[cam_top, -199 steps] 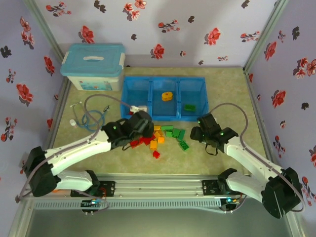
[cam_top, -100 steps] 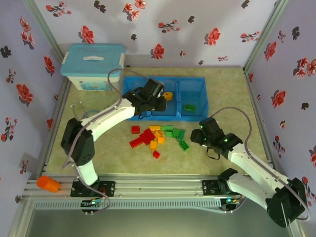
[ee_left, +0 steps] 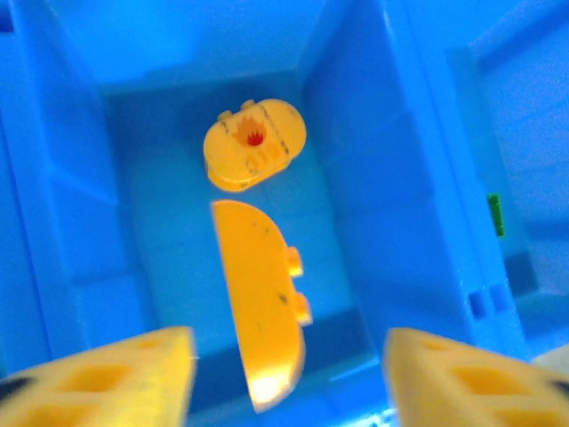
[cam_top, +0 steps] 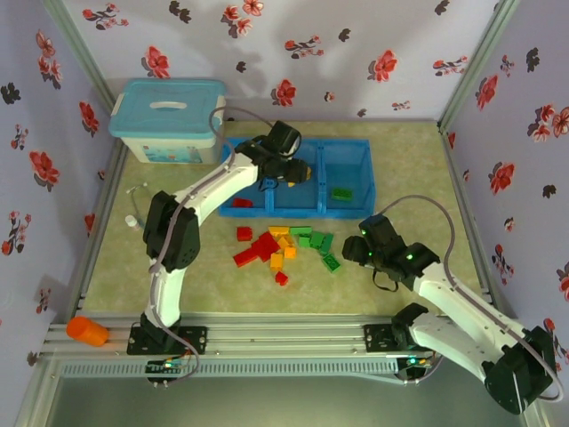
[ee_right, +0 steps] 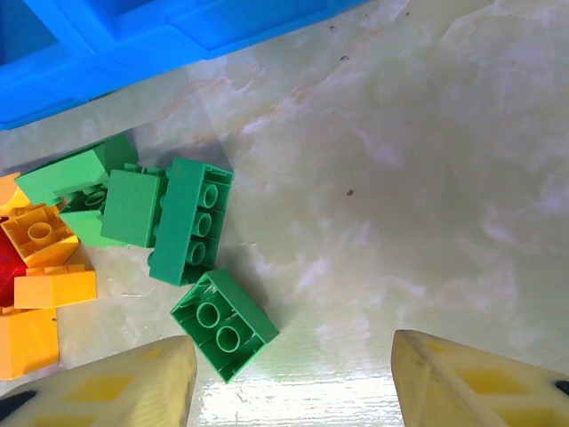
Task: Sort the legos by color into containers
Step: Place the lego in the container.
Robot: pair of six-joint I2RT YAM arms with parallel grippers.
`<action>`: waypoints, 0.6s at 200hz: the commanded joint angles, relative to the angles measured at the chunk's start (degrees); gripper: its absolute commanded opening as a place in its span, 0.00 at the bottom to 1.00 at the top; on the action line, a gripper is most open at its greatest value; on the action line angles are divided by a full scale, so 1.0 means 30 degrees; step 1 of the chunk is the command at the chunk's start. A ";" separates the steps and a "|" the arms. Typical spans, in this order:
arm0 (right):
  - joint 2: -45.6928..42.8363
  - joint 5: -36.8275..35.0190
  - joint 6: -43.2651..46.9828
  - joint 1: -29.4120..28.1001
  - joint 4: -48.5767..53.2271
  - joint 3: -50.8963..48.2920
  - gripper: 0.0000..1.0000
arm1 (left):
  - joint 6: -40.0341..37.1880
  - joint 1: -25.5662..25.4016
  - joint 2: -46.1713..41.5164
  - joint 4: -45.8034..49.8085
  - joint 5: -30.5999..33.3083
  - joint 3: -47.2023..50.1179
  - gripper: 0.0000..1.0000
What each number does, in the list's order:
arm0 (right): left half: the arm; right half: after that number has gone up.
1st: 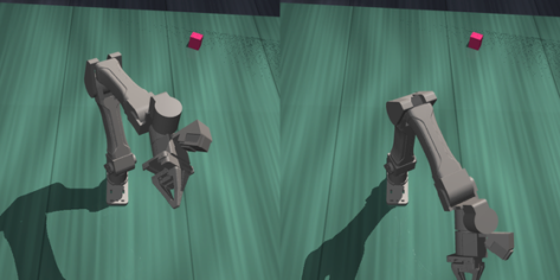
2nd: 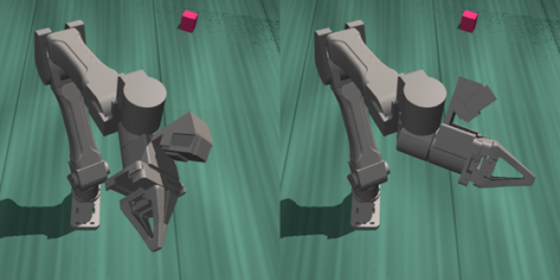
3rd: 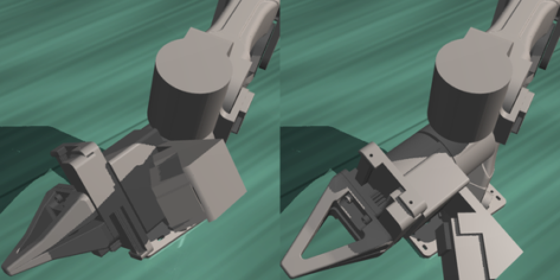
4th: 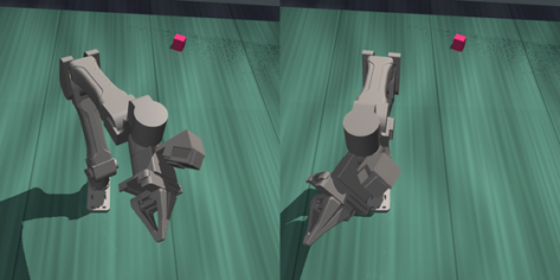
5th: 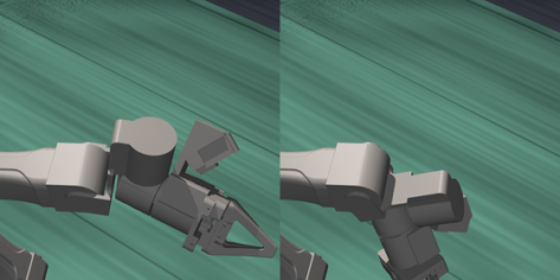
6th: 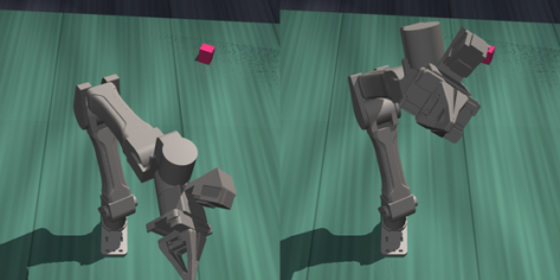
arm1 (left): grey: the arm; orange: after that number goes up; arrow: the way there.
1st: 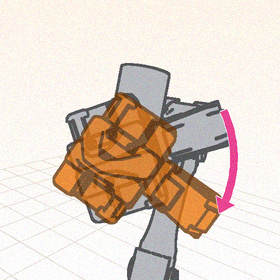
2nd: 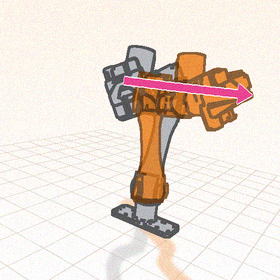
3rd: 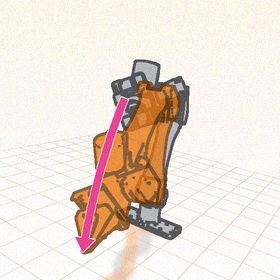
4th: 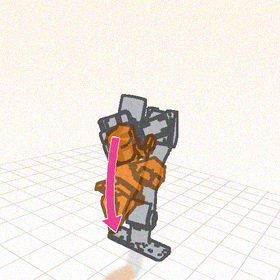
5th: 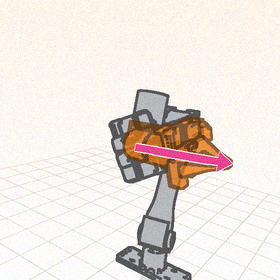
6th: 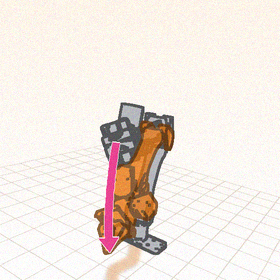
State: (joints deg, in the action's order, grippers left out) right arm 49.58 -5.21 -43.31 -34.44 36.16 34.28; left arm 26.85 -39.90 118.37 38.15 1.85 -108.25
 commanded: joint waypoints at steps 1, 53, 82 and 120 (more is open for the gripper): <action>-0.0349 0.0040 -0.0458 -0.0262 0.0883 0.0217 0.60 | -0.0426 0.0307 0.0440 0.1675 -0.0065 -0.1714 0.76; -0.0886 -0.0136 -0.0446 -0.0619 0.1565 0.0306 0.60 | -0.0296 -0.0205 -0.3567 -0.0763 0.0154 0.2559 0.75; -0.0627 -0.0006 -0.0449 -0.1018 0.1569 0.0317 0.60 | -0.0078 -0.0352 -0.6331 -0.2014 0.0234 0.5848 0.73; 0.0188 0.0096 -0.0355 -0.1925 0.1202 0.0231 0.62 | -0.0016 -0.0615 -0.9670 -0.3342 0.0381 1.0115 0.72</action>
State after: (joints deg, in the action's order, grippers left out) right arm 48.64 -5.06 -43.81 -38.59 39.07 34.28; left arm 26.61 -41.25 94.72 32.05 1.91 -83.92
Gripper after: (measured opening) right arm 0.612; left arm 0.721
